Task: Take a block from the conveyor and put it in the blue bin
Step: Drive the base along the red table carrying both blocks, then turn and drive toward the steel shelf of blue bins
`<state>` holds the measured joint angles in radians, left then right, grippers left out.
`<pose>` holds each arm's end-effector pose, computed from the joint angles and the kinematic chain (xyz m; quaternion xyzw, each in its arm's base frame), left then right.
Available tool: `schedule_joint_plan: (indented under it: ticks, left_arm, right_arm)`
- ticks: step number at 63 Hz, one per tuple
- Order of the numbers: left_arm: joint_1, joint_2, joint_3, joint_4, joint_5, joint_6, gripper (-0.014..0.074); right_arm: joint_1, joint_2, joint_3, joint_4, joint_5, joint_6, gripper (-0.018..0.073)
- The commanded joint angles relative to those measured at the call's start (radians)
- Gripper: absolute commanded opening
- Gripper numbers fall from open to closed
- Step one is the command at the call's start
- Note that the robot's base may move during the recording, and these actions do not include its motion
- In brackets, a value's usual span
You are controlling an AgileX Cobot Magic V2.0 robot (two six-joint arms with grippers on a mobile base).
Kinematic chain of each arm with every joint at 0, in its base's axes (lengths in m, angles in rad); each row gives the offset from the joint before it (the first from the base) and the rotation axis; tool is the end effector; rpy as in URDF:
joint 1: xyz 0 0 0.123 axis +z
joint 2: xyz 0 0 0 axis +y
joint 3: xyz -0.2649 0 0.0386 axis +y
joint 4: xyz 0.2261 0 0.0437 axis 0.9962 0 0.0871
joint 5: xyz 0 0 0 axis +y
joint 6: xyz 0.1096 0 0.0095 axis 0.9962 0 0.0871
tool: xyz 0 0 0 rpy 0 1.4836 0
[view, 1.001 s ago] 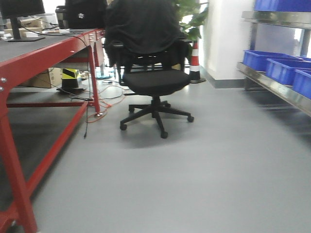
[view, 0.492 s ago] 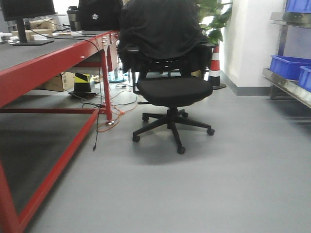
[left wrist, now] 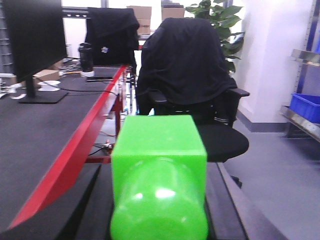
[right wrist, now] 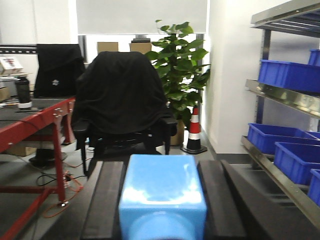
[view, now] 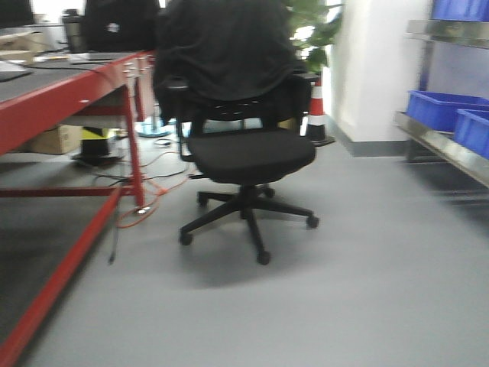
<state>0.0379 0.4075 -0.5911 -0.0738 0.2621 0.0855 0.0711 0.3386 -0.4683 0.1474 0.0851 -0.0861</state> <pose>0.0964 0.0015 0.3486 -0.0015 0.7038 0.0118 0.7103 0.0902 0.0078 0.3345 -0.0081 0.6586 0.0537 0.7505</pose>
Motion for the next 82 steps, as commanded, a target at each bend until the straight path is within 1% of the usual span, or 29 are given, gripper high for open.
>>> schedule_joint_plan:
  ticks: [1, 82]
  left_arm:
    - [-0.002, -0.002, -0.001, -0.001, -0.012, -0.004, -0.0111]
    - [-0.002, -0.002, -0.001, -0.001, -0.014, -0.004, -0.0111]
  right_arm:
    - [0.0, -0.003, 0.001, -0.006, -0.027, -0.008, -0.0155]
    - [0.0, -0.003, 0.001, -0.006, -0.027, -0.008, -0.0155]
